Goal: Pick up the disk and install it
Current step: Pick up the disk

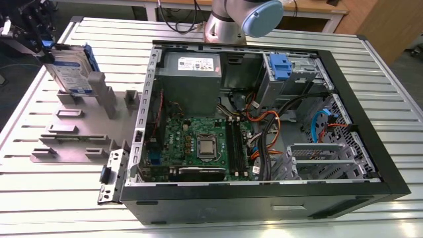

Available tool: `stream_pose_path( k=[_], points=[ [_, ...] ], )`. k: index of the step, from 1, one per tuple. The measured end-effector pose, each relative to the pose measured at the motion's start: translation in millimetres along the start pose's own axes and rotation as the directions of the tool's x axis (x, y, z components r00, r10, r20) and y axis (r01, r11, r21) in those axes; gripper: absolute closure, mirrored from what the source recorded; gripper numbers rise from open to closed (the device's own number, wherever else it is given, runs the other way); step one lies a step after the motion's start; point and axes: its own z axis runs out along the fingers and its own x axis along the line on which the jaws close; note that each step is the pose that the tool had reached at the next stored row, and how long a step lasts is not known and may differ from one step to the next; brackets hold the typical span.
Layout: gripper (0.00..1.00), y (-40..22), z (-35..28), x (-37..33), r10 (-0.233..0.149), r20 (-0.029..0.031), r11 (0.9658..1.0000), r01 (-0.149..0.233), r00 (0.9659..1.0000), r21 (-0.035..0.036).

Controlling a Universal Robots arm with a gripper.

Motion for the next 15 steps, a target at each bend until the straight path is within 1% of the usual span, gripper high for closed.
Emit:
stream_pose_path(
  k=[15],
  points=[
    [0.64,0.0,-3.8,0.1,0.000,0.0001,1.0000,0.000,1.0000,0.0001]
  ],
)
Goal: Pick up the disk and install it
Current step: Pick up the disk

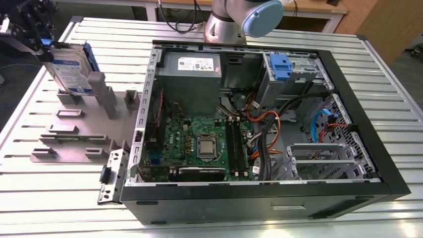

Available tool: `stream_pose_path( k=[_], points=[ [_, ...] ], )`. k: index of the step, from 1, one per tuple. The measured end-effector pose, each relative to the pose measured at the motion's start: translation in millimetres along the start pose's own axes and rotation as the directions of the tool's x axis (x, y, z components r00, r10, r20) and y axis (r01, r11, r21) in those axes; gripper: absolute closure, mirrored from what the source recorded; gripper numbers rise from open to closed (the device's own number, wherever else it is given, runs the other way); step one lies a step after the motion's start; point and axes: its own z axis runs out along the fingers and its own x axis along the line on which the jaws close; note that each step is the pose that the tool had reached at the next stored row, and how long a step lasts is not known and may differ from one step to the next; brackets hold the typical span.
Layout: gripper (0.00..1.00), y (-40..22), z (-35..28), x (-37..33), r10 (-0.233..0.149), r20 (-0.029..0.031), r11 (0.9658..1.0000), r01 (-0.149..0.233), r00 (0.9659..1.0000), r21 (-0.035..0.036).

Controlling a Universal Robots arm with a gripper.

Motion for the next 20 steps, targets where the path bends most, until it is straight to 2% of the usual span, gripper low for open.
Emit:
stream_pose_path(
  k=[20],
  points=[
    [0.64,-0.1,-5.3,0.1,0.000,0.0000,1.0000,0.000,1.0000,0.0001]
  ],
)
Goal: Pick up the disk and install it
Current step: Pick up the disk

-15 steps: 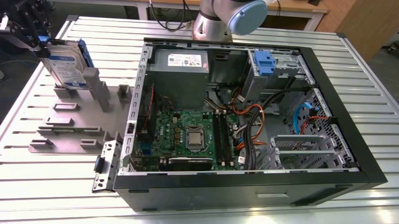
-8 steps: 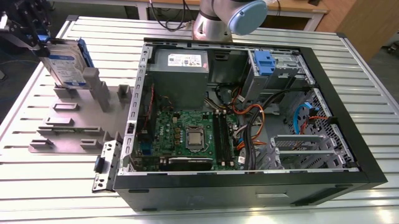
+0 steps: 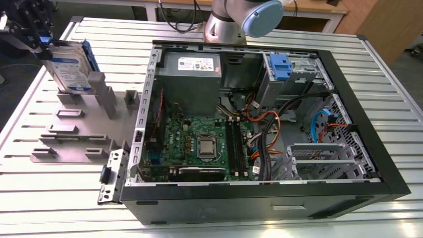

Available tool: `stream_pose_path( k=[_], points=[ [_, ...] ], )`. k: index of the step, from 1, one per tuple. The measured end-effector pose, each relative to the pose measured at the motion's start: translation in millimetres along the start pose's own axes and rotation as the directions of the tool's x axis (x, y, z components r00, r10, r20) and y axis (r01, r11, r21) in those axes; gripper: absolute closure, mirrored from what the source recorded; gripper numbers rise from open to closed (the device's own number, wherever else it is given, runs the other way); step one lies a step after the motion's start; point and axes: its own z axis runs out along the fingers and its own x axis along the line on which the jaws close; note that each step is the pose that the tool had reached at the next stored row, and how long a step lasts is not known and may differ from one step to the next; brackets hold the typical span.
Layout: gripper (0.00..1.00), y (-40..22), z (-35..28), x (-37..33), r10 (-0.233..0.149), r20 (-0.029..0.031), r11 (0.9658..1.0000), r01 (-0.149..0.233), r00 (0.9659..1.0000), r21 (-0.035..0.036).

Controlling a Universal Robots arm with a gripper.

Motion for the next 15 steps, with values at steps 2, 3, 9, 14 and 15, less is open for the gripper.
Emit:
stream_pose_path(
  k=[2,3,9,14,15],
  points=[
    [0.64,0.0,-0.4,0.0,0.000,0.0000,1.0000,0.000,1.0000,-0.0002],
    [0.64,0.0,-0.7,0.0,0.000,-0.0001,1.0000,0.000,1.0000,-0.0002],
    [0.64,0.0,-2.1,0.0,0.000,-0.0001,1.0000,0.000,1.0000,-0.0002],
    [0.64,0.0,-3.6,0.1,0.000,-0.0001,1.0000,0.000,1.0000,-0.0002],
    [0.64,0.0,-3.8,0.1,0.000,0.0000,1.0000,0.000,1.0000,-0.0001]
  ],
)
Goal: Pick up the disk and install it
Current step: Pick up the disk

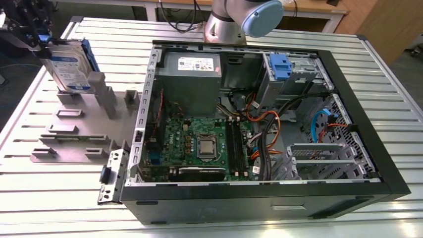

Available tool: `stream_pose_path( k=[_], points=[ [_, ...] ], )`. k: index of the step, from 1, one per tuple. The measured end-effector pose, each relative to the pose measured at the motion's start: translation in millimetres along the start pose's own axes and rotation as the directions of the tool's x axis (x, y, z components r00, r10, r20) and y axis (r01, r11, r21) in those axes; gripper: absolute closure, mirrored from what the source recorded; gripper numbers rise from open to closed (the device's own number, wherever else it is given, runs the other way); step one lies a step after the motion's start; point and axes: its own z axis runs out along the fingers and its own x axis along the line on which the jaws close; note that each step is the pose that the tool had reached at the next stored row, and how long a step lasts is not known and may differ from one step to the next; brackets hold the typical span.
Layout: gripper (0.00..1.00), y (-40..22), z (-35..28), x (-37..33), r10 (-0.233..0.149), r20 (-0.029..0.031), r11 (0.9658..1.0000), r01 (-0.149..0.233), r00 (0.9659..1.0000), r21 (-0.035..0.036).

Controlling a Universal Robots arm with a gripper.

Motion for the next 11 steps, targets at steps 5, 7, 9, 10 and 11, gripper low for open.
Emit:
stream_pose_path(
  k=[5,7,9,10,11],
  points=[
    [0.64,0.0,-1.2,0.0,0.000,-0.0001,1.0000,0.000,1.0000,-0.0001],
    [0.64,0.0,-1.9,0.0,0.000,-0.0001,1.0000,0.000,1.0000,-0.0001],
    [0.64,0.0,-2.6,0.0,0.000,-0.0001,1.0000,0.000,1.0000,-0.0001],
    [0.64,0.0,-3.1,0.0,0.000,-0.0001,1.0000,0.000,1.0000,-0.0001],
    [0.64,0.0,-3.5,0.1,0.000,-0.0001,1.0000,0.000,1.0000,-0.0001]
  ],
)
